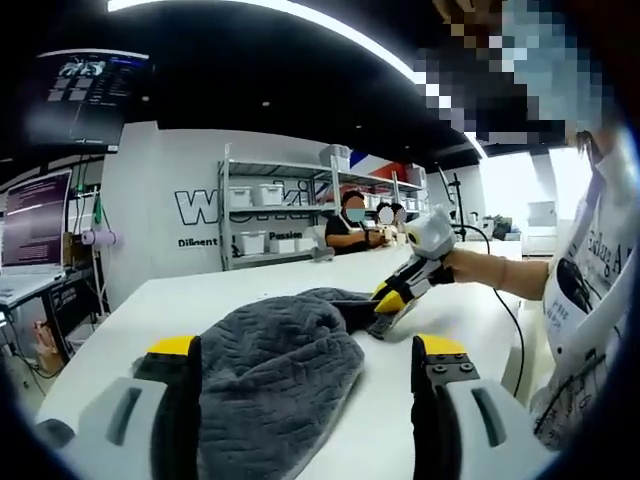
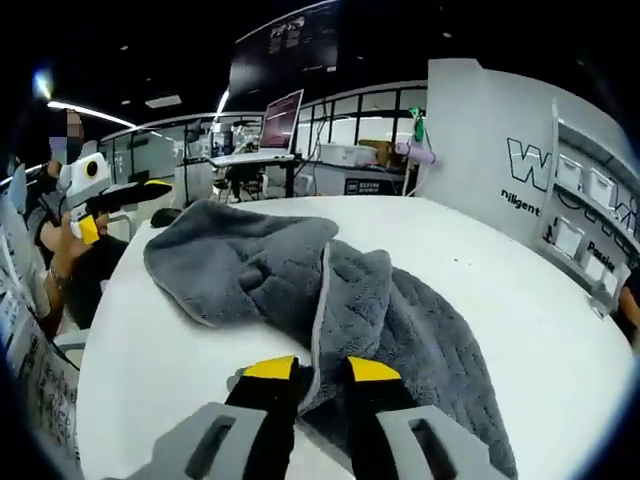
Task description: Fold the towel on the table until its edges align and the towel forms a compact rectangular stack.
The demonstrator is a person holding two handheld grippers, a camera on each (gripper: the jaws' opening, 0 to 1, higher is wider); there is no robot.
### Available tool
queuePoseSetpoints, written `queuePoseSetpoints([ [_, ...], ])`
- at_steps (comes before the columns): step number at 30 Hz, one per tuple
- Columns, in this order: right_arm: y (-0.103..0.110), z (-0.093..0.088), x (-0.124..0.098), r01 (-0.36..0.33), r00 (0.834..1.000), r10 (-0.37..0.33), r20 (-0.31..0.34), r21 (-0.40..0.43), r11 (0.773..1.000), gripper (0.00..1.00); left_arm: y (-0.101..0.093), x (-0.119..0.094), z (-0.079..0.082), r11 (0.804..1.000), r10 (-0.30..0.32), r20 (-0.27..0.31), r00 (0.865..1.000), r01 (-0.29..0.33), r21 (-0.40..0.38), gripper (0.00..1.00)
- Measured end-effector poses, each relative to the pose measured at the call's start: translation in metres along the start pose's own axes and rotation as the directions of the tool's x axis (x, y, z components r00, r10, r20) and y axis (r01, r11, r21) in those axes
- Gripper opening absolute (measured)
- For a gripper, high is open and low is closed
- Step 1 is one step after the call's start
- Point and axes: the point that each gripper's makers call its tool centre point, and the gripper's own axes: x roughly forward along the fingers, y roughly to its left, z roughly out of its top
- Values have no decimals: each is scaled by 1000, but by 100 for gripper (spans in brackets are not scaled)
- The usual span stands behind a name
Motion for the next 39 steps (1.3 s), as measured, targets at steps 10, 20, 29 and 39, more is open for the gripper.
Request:
queuePoseSetpoints([
  [10,-19,37,-25,132,990,-120,70,-221,966,5,1,-5,1,1000,15,3,1000,-15,-9,90],
  [20,-57,91,-65,289,955,-246,165,-334,897,4,11,-17,12,999,38,22,999,-38,0,89],
  [29,-69,97,-67,342,939,-297,171,-414,843,3,8,-16,8,999,33,12,999,-33,-2,88],
  [39,-106,101,-76,436,899,-401,175,-439,786,3,5,-16,3,1000,22,-3,1000,-22,-12,87],
])
